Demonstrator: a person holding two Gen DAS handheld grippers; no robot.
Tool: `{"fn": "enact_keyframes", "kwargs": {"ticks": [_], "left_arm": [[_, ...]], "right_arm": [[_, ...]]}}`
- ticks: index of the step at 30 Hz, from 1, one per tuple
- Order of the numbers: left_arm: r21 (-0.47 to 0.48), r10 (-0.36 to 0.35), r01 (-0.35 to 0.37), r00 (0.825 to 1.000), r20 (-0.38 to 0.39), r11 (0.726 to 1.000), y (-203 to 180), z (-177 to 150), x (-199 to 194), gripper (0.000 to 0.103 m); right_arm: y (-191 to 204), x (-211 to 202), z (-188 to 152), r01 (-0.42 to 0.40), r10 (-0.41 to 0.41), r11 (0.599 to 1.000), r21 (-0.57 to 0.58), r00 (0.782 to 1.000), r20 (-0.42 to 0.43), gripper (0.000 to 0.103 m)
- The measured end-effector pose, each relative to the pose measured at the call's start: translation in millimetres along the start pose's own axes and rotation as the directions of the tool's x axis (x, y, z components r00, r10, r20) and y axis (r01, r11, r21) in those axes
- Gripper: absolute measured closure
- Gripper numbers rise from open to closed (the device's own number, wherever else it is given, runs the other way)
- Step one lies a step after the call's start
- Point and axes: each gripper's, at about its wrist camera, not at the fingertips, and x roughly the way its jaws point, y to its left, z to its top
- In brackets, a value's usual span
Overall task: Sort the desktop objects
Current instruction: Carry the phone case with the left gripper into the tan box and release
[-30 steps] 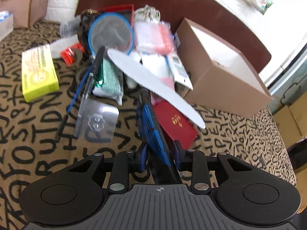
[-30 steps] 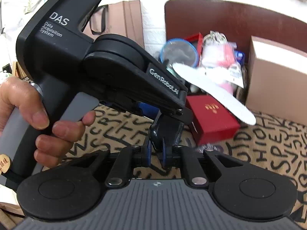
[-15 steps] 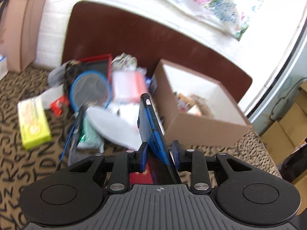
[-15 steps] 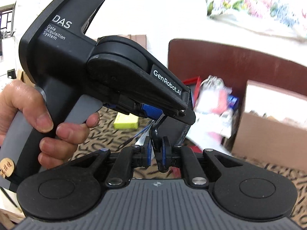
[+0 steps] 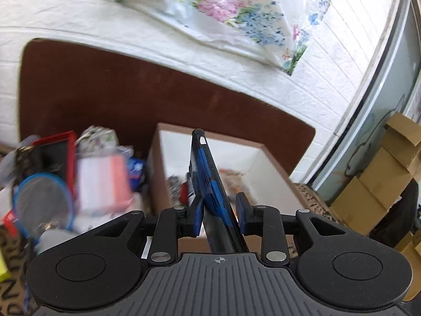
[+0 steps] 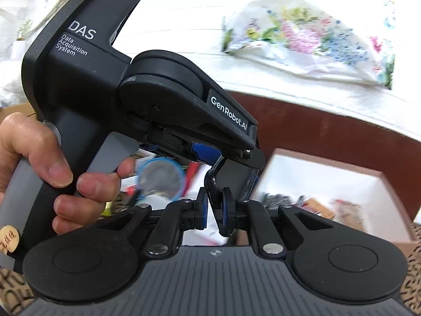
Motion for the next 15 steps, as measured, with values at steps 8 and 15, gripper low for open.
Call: {"fn": "enact_keyframes", "kwargs": {"ticks": [8,15], "left_arm": [[-0.018,-0.038,0.038,0.999,-0.014,0.999,-1,26,68,0.079],[-0.011,-0.016,0.015,0.997,-0.072,1.000,9,32,127,0.079]], "right_arm": [[-51,35,14,0.067,-0.067,0.998,0.007,0.998,-0.019,0.091],[-89,77,9,0.061,-0.057,0.996,0.059,0.996,-0.068,0.091]]}}
